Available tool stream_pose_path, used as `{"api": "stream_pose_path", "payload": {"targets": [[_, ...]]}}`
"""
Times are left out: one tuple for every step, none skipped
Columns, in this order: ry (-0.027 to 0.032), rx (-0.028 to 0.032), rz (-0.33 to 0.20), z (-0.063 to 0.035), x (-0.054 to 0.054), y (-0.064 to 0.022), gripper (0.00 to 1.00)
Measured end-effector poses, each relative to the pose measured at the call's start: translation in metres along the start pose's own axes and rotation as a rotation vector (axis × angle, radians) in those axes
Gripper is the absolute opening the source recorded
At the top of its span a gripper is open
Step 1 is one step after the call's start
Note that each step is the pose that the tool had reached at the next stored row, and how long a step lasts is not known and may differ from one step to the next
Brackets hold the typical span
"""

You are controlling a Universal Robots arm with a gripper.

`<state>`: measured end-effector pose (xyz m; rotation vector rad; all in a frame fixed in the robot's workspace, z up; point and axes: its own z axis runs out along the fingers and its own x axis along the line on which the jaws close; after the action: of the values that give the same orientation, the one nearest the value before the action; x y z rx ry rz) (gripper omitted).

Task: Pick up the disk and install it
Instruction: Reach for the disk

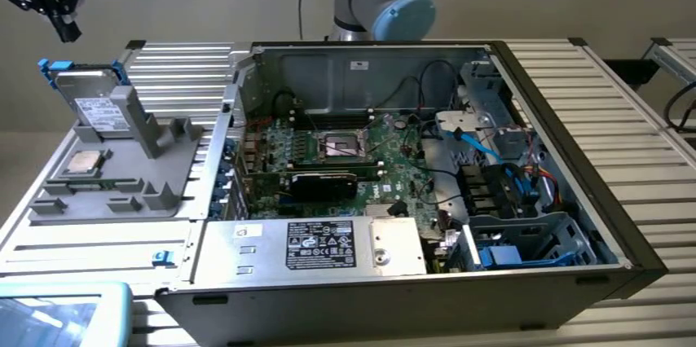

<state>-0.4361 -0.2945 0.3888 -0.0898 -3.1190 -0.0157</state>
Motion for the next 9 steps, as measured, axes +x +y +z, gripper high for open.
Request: {"api": "stream_pose_path", "payload": {"targets": [[0.0003, 0.0000, 0.000, -0.0002, 0.002, 0.0031, 0.11], [0.0007, 0.0000, 0.000, -0.0004, 0.004, 0.0060, 0.11], [0.0008, 0.0000, 0.000, -0.0005, 0.006, 0.0080, 0.11], [0.0008, -0.0001, 0.000, -0.0005, 0.008, 0.0095, 0.11], [0.0012, 0.0000, 0.000, -0.0005, 0.012, 0.0103, 0.11], [0.0012, 0.0000, 0.000, -0.0004, 0.015, 0.0106, 0.11], [0.0014, 0.0000, 0.000, -0.0004, 0.018, 0.0108, 0.11], [0.0015, 0.0001, -0.001, -0.0003, 0.020, 0.0109, 0.11], [0.0017, 0.0001, -0.002, -0.0003, 0.023, 0.0109, 0.11]]}}
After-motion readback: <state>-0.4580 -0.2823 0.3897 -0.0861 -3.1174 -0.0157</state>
